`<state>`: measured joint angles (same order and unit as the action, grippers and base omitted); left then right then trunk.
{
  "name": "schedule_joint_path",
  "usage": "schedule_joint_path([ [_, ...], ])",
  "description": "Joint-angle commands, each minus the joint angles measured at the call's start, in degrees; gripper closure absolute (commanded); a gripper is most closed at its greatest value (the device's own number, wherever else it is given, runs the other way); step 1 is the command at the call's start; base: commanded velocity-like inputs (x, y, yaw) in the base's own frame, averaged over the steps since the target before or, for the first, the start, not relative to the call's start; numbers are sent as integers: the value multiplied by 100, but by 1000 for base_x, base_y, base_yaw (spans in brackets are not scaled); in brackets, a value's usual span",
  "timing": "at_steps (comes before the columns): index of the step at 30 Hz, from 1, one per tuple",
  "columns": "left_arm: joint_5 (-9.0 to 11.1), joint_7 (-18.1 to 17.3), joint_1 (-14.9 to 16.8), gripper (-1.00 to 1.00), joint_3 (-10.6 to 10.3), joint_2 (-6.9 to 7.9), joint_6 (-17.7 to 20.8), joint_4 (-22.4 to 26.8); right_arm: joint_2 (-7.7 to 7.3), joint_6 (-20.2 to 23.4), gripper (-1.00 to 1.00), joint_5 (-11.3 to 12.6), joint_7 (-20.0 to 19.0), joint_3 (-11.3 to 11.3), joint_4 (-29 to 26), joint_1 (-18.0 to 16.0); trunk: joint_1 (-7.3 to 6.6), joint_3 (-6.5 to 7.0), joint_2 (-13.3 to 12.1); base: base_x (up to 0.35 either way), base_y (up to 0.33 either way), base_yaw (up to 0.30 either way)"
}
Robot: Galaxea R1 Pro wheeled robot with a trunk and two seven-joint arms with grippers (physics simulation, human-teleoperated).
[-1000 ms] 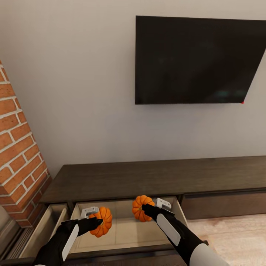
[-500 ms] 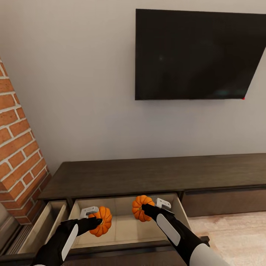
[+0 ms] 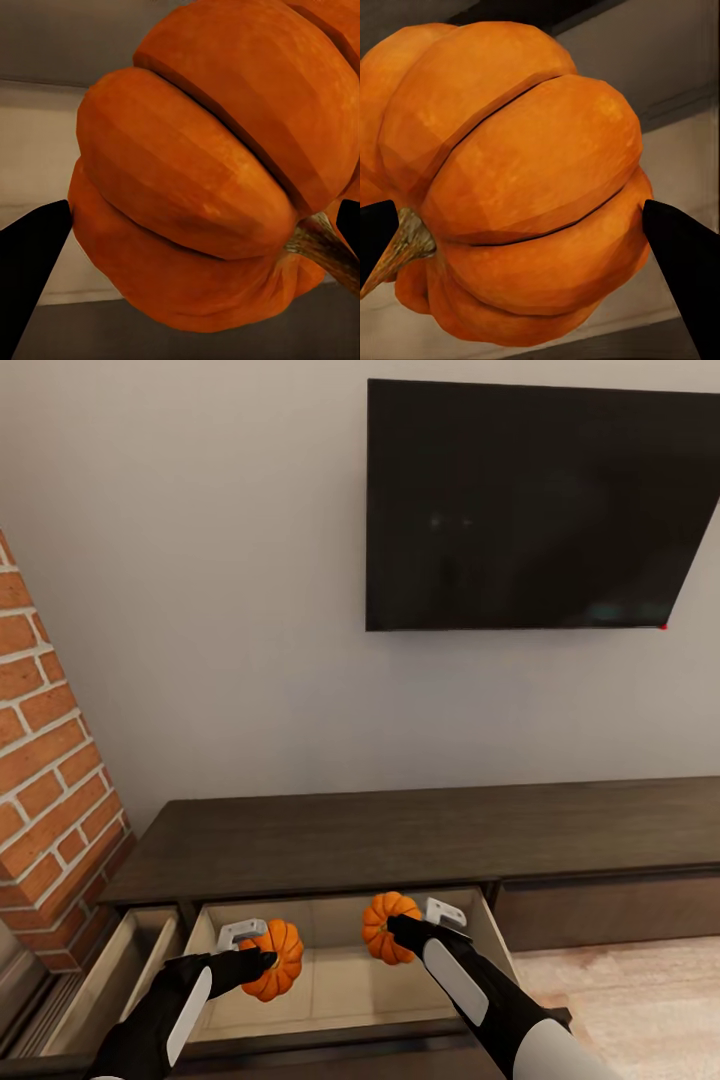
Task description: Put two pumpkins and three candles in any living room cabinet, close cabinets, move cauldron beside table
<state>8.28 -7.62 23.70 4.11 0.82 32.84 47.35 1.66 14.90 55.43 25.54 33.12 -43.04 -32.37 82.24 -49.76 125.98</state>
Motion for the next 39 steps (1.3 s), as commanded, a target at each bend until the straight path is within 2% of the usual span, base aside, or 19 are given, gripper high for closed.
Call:
schedule_joint_path([
  [1,38,-3,3,100,11,-2,38,5,0,20,100,46,175,19,-12,-6,-1,-5,3,97,0,0],
  [4,30,-3,3,100,11,-3,38,-3,36,170,100,51,534,19,-11,-6,-1,-5,3,232,0,0],
  [7,26,-3,3,100,8,-10,38,-12,99,326,100,50,658,16,-11,-6,-1,-5,3,105,0,0],
  [13,25,-3,3,100,3,-20,36,-28,125,400,100,51,970,17,-4,-6,-1,-5,3,175,0,0],
  [20,32,-3,3,100,2,-24,30,7,166,580,100,47,1056,17,-4,-6,-1,-5,3,33,0,0],
  [28,35,4,3,100,9,-32,23,34,165,559,100,47,1058,19,-9,-6,175,-149,324,0,0,0],
  [33,27,41,3,100,7,-24,-109,52,167,525,100,43,1055,19,-9,-6,285,-239,524,0,0,0],
  [35,26,293,3,100,5,-39,-147,54,168,516,100,4,1047,19,-11,-6,329,-275,604,0,0,0],
  [37,44,1002,3,100,-9,-59,-391,40,168,508,100,-224,1021,19,-8,-6,373,-311,685,0,0,0],
  [39,55,1343,3,100,-48,-69,-590,27,174,502,100,-324,1010,19,-10,-7,417,-347,765,0,0,0],
])
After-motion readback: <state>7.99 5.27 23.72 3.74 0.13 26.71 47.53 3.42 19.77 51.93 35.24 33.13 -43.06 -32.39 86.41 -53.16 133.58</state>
